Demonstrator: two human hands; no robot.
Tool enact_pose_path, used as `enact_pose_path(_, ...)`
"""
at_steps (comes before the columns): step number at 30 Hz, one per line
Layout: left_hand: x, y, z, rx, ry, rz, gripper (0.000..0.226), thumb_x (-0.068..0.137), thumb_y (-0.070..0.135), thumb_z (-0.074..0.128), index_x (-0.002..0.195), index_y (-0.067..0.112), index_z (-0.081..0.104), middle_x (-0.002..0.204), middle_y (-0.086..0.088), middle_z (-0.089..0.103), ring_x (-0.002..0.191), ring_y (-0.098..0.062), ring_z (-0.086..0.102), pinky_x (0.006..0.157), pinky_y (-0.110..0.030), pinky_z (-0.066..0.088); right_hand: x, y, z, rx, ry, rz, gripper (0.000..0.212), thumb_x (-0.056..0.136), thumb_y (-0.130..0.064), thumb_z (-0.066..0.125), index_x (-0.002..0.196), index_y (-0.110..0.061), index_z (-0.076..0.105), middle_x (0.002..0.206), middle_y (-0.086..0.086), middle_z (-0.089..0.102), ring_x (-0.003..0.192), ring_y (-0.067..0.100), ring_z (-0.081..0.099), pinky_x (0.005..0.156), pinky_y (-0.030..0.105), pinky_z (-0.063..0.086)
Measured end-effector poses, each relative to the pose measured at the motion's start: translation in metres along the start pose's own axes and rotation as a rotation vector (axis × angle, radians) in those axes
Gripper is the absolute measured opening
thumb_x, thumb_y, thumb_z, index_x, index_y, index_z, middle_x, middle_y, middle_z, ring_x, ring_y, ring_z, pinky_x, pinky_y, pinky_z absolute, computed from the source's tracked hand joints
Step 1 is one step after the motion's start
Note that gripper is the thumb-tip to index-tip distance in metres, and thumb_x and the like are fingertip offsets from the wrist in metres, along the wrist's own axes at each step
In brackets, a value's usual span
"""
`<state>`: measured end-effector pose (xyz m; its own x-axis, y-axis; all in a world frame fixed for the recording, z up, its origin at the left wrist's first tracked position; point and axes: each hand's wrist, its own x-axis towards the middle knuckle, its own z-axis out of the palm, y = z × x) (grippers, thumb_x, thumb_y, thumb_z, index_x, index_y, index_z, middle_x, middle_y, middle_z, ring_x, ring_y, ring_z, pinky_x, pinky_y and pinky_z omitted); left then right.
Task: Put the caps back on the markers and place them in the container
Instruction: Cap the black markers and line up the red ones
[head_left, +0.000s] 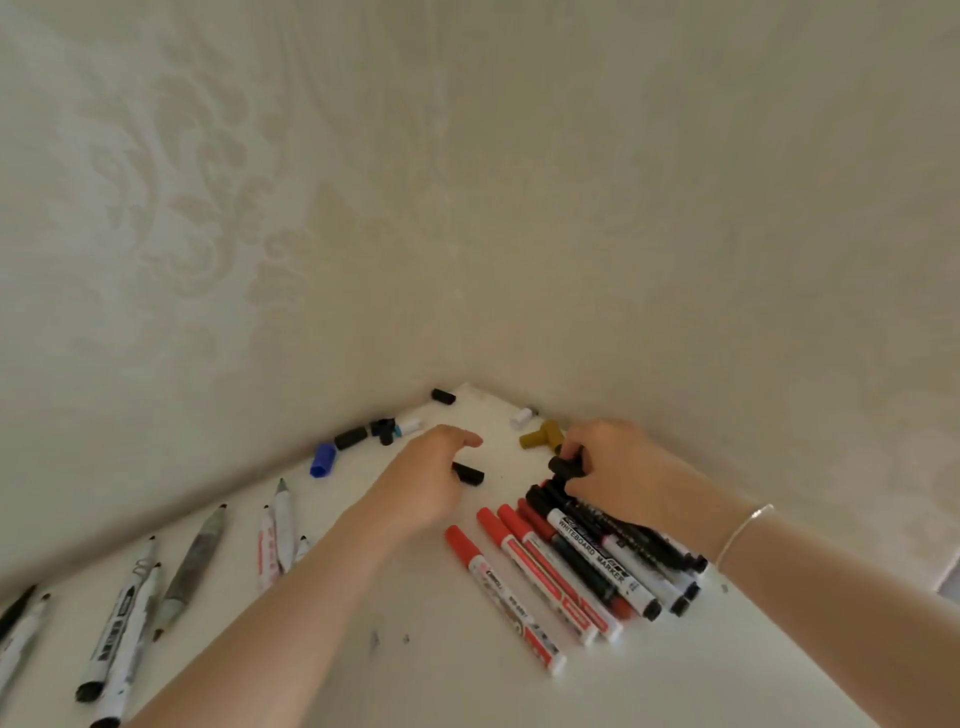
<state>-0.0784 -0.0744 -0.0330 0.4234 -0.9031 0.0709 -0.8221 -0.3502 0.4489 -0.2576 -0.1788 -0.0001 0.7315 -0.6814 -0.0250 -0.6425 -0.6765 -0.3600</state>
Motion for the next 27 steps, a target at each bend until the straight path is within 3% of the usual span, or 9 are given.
enact_pose_path(4,0.009,-0.01,0.007,0.087,-0.065,0.047,0.043,0.094,0.011,0.051,0.134,0.027,0.053,0.147,0.006,0.042,0.134,-0.011,0.04,0.105,-0.019,0.028,0.0,0.005,0.002,-0.071,0.048,-0.11,0.023,0.087,-0.024,0.058,0.109,-0.022,0.052,0.102,-0.005,0.051,0.088,0.014,0.052,0.08,0.032,0.051)
enact_pose_path(8,0.016,-0.015,0.013,0.095,-0.04,0.078,0.031,0.095,0.021,0.053,0.124,0.027,0.063,0.129,0.006,0.059,0.115,-0.012,0.056,0.101,-0.028,0.044,-0.007,0.003,0.005,-0.142,-0.029,-0.236,0.011,0.088,-0.025,0.056,0.093,-0.023,0.047,0.086,-0.014,0.043,0.077,0.009,0.046,0.065,0.021,0.04)
enact_pose_path(13,0.018,-0.018,0.013,0.077,0.003,0.087,0.028,0.096,0.024,0.053,0.121,0.026,0.066,0.118,0.003,0.061,0.107,-0.014,0.057,0.096,-0.032,0.047,-0.006,-0.004,0.005,-0.208,-0.057,-0.242,0.003,0.09,-0.023,0.053,0.09,-0.022,0.049,0.087,-0.01,0.048,0.074,0.008,0.049,0.062,0.021,0.041)
enact_pose_path(16,0.017,-0.019,0.009,-0.111,0.021,0.063,0.026,0.096,0.024,0.054,0.118,0.025,0.067,0.114,0.003,0.059,0.105,-0.01,0.057,0.093,-0.023,0.043,-0.001,-0.007,0.005,-0.209,-0.077,-0.203,0.002,0.088,-0.019,0.052,0.087,-0.02,0.053,0.088,-0.008,0.052,0.076,0.011,0.052,0.065,0.023,0.044)
enact_pose_path(20,0.014,-0.019,0.002,-0.565,0.004,-0.06,0.024,0.095,0.021,0.058,0.117,0.02,0.068,0.105,0.011,0.069,0.087,0.004,0.061,0.076,-0.005,0.044,0.005,-0.015,0.006,-0.244,-0.13,-0.156,0.011,0.088,-0.015,0.05,0.095,-0.011,0.058,0.094,0.0,0.057,0.079,0.016,0.055,0.062,0.024,0.043)
enact_pose_path(22,0.012,-0.021,-0.002,-0.739,-0.004,-0.126,0.024,0.095,0.021,0.058,0.115,0.02,0.069,0.098,0.011,0.072,0.083,0.002,0.066,0.082,-0.015,0.046,0.007,-0.02,0.006,-0.236,-0.131,-0.131,0.011,0.089,-0.014,0.049,0.097,-0.01,0.056,0.101,0.002,0.057,0.084,0.018,0.056,0.065,0.024,0.044)
enact_pose_path(24,0.008,-0.024,-0.005,-0.865,-0.029,-0.169,0.021,0.095,0.022,0.058,0.112,0.02,0.07,0.097,0.006,0.075,0.087,-0.003,0.07,0.09,-0.024,0.047,0.012,-0.025,0.007,-0.208,-0.085,-0.119,0.014,0.089,-0.014,0.048,0.102,-0.011,0.054,0.115,0.004,0.056,0.096,0.021,0.057,0.079,0.03,0.05)
enact_pose_path(27,0.003,-0.028,-0.009,-1.013,-0.047,-0.2,0.019,0.093,0.021,0.061,0.109,0.015,0.07,0.1,0.0,0.075,0.095,-0.01,0.071,0.095,-0.028,0.048,0.023,-0.038,0.012,-0.07,0.016,-0.112,0.03,0.09,-0.015,0.05,0.12,-0.016,0.05,0.12,0.002,0.054,0.101,0.019,0.056,0.086,0.032,0.049)
